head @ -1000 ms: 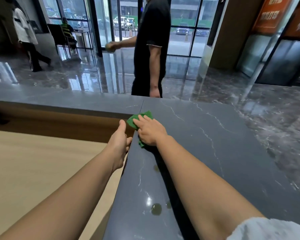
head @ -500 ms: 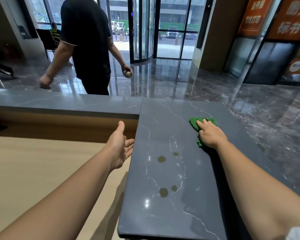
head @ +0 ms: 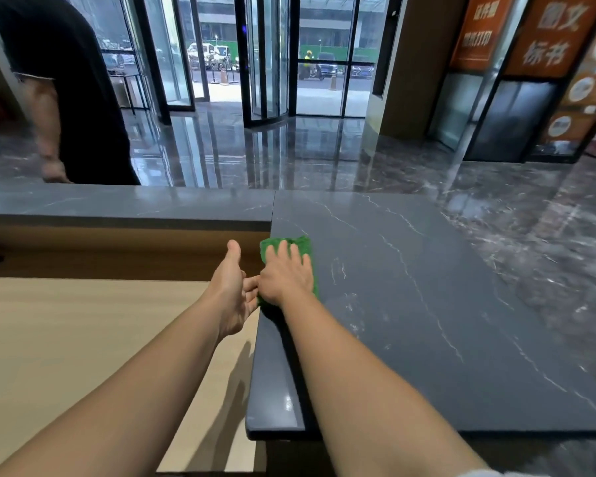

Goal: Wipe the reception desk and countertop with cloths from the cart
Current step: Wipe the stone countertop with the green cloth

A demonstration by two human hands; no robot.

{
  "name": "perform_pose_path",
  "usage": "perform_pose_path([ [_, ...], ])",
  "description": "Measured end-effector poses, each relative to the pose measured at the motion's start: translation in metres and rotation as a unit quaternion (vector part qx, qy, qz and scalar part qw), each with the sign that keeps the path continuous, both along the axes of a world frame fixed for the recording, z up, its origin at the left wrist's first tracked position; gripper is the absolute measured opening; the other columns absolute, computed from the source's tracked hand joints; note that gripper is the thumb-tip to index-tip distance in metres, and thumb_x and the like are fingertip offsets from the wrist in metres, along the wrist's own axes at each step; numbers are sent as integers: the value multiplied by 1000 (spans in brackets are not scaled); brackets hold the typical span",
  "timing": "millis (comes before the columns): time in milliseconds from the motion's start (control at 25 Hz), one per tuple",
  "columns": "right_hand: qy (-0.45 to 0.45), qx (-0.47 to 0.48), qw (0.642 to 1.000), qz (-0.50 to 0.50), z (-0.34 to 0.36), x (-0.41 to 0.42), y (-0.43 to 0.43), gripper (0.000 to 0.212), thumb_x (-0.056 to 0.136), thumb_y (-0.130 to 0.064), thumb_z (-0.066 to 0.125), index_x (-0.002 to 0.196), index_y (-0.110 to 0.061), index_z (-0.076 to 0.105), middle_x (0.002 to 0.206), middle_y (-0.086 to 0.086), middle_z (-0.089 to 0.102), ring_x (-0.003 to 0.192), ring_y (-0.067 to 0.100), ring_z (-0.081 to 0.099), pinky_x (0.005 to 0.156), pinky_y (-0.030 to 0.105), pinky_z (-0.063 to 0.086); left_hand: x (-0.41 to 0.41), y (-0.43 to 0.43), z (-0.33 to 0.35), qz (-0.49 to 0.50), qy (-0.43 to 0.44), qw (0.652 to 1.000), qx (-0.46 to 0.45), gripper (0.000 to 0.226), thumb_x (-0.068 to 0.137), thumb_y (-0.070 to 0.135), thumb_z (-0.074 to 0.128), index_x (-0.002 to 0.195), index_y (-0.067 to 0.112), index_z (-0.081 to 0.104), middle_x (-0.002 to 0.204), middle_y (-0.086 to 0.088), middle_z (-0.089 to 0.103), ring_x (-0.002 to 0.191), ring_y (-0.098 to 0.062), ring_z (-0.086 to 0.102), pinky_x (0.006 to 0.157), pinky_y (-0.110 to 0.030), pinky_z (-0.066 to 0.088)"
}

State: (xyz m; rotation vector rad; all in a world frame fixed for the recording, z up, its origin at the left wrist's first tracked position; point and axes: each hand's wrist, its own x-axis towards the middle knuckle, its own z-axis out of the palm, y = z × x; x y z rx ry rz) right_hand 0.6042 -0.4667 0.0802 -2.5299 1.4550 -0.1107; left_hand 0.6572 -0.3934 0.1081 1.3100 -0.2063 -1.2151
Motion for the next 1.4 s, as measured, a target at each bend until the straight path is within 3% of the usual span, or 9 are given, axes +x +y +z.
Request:
perform_pose_path([
  [80, 7, 5, 999, 51, 2, -2, 9, 64, 99, -33, 38, 156, -19, 12, 164, 7, -1, 151, 25, -2, 122, 45, 2, -4, 3, 2, -8, -11, 1000, 5, 80, 96, 62, 26, 151, 5, 18, 147, -18, 40, 131, -26, 47, 98, -35, 43],
  [280, 38, -14, 991, 130, 7, -52, -12, 55, 102, -23, 27, 155, -24, 14, 164, 0, 5, 150, 18, 5, 121, 39, 8, -8, 9, 5, -1, -12, 1000, 5, 78, 94, 64, 31, 151, 12, 20, 142, -21, 46, 104, -27, 57, 80, -33, 50],
  [480, 52, -4, 998, 27, 3, -123, -50, 57, 100, -19, 26, 155, -24, 14, 164, 1, 5, 150, 19, 6, 122, 39, 10, -6, 23, 6, -17, -29, 999, 27, 80, 93, 66, 30, 151, 12, 22, 134, -19, 54, 97, -25, 60, 81, -35, 54],
  [640, 58, 13, 995, -74, 3, -167, -65, 57, 100, -18, 25, 155, -24, 15, 164, 2, 4, 151, 19, 5, 121, 38, 10, -3, 35, 3, -48, -36, 997, 49, 83, 91, 69, 27, 138, 2, 41, 115, -15, 61, 98, -25, 64, 75, -34, 55],
  [880, 41, -22, 984, -171, -3, -112, -22, 54, 97, -21, 31, 151, -18, 23, 161, 7, 14, 149, 24, 10, 119, 43, 13, -8, 46, 1, -54, -54, 996, 44, 78, 91, 68, 30, 121, 0, 50, 99, -12, 59, 85, -17, 61, 74, -30, 53],
  [1120, 2, -33, 997, -71, -6, -30, 60, 58, 98, -23, 33, 154, -18, 17, 163, 7, 4, 150, 26, 2, 121, 45, 4, -10, 53, -1, -61, -52, 996, 47, 68, 90, 71, 28, 89, 8, 53, 90, -7, 54, 82, -17, 55, 73, -30, 51],
  [1200, 4, -25, 999, -22, -6, -21, 74, 58, 99, -25, 33, 154, -19, 16, 164, 6, 3, 151, 24, 0, 122, 45, 3, -11, 56, -3, -72, -56, 995, 45, 69, 86, 76, 26, 83, 13, 53, 85, -8, 48, 70, -19, 46, 63, -29, 45],
  [1320, 12, -7, 999, 46, 0, -36, 71, 56, 101, -25, 31, 155, -23, 14, 164, 2, 2, 151, 20, 0, 122, 42, 4, -17, 61, 1, -59, -72, 994, 50, 65, 88, 74, 26, 89, 15, 53, 77, -3, 48, 61, -12, 44, 58, -26, 40],
  [1400, 24, -4, 998, 66, 3, -60, 62, 55, 102, -24, 28, 155, -25, 13, 164, -1, 3, 151, 18, 2, 121, 40, 6, -22, 66, 7, -55, -87, 993, 61, 71, 91, 70, 26, 117, 11, 54, 87, -5, 57, 73, -13, 56, 62, -28, 48],
])
